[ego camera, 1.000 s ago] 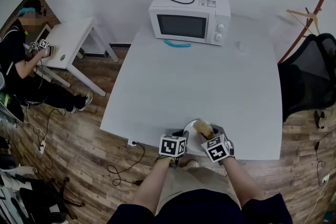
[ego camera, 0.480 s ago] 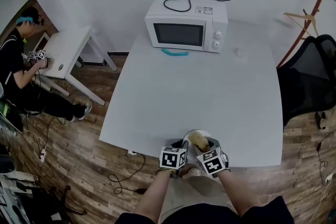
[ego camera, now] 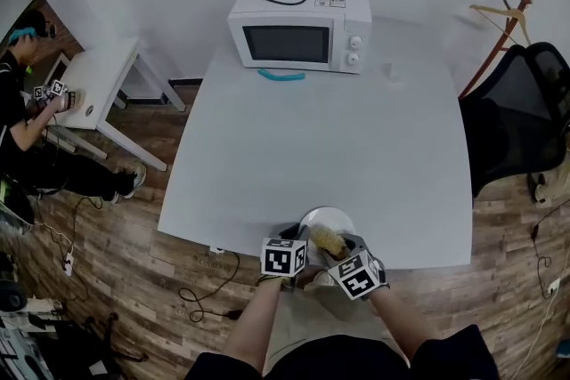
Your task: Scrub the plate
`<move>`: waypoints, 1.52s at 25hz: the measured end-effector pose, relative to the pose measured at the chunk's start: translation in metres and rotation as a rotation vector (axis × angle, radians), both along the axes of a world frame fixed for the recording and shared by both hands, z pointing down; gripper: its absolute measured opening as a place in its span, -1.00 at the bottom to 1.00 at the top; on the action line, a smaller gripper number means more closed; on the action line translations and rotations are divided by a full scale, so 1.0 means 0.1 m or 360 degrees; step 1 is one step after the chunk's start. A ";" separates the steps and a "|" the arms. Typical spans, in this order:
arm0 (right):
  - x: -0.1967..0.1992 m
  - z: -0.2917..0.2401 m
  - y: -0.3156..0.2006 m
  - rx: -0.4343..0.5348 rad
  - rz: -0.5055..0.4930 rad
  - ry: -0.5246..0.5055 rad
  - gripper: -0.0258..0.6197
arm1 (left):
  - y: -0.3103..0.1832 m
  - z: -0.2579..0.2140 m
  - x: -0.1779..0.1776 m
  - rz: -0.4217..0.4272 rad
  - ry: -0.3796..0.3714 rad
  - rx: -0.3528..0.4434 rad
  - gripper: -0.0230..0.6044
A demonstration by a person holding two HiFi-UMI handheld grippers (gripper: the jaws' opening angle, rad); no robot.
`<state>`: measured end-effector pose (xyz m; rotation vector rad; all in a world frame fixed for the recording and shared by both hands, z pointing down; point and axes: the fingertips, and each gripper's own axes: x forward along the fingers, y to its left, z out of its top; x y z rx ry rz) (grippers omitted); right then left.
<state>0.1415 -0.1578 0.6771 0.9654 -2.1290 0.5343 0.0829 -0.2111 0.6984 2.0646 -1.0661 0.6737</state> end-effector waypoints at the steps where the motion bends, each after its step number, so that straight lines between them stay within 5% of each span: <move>1: 0.03 0.00 0.02 -0.0002 -0.0009 0.0005 -0.35 | -0.01 0.00 0.00 0.0000 0.0000 0.0003 -0.67; 15: 0.48 -0.03 -0.07 0.0043 0.0181 0.0086 -0.34 | -0.02 -0.01 0.00 -0.0013 0.0008 0.0032 -0.67; 20: 0.56 -0.24 0.01 0.0110 0.0340 -0.0075 -0.34 | -0.02 -0.12 -0.16 -0.0163 0.0111 0.0071 -0.42; 27: 0.70 -0.47 0.15 0.0147 0.0397 -0.0194 -0.34 | 0.15 -0.42 -0.27 -0.0268 0.0167 0.0131 -0.43; 38: 0.53 -0.97 0.25 0.0290 0.0358 -0.0375 -0.34 | 0.56 -0.99 -0.11 -0.0338 0.0232 0.0276 -0.81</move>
